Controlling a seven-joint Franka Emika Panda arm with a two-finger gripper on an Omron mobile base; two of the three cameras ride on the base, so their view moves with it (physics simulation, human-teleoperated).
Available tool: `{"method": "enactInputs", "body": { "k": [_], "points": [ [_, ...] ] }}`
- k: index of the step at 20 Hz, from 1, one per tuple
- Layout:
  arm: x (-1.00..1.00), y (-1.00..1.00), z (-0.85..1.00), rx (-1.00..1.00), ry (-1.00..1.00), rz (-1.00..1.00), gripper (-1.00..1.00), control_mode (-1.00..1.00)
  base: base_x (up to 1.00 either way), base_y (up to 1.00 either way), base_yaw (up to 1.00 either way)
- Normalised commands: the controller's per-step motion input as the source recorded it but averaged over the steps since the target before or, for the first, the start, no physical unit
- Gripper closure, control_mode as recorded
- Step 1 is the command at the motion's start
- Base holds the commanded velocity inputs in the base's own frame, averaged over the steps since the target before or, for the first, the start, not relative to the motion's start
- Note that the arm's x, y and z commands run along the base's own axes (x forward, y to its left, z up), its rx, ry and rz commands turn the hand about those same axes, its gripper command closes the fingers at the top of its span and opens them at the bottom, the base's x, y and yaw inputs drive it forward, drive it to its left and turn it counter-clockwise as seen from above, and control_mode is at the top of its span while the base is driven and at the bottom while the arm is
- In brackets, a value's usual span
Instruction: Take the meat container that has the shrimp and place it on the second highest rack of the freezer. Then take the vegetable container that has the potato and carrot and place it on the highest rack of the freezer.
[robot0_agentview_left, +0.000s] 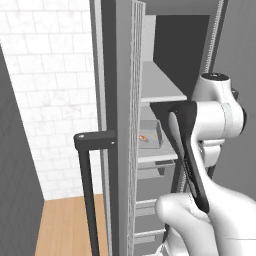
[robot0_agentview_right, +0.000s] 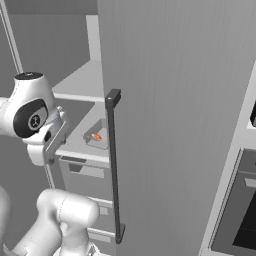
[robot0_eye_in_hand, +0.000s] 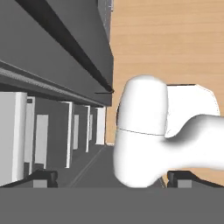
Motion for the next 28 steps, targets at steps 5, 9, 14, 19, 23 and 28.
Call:
{"method": "enactInputs", "body": {
  "k": [5, 9, 14, 19, 23, 28],
  "points": [
    [-0.77, -0.11, 0.23, 0.05, 0.0, 0.0, -1.0, -1.0, 0.0, 0.0, 0.0],
    [-0.23, -0.03, 0.13, 0.0, 0.0, 0.0, -1.0, -1.0, 0.0, 0.0, 0.0],
    [-0.02, -0.23, 0.12, 0.0, 0.0, 0.0, -1.0, -1.0, 0.0, 0.0, 0.0],
    [-0.03, -0.02, 0.0, 0.0, 0.0, 0.0, -1.0, 1.0, -0.64, -0.08, 0.0],
    [0.0, 0.0, 0.0, 0.0, 0.0, 0.0, -1.0, 1.0, -1.0, -0.35, -0.05],
    [0.0, 0.0, 0.0, 0.0, 0.0, 0.0, -1.0, 1.0, -0.27, -0.96, -0.18]
  ]
}}
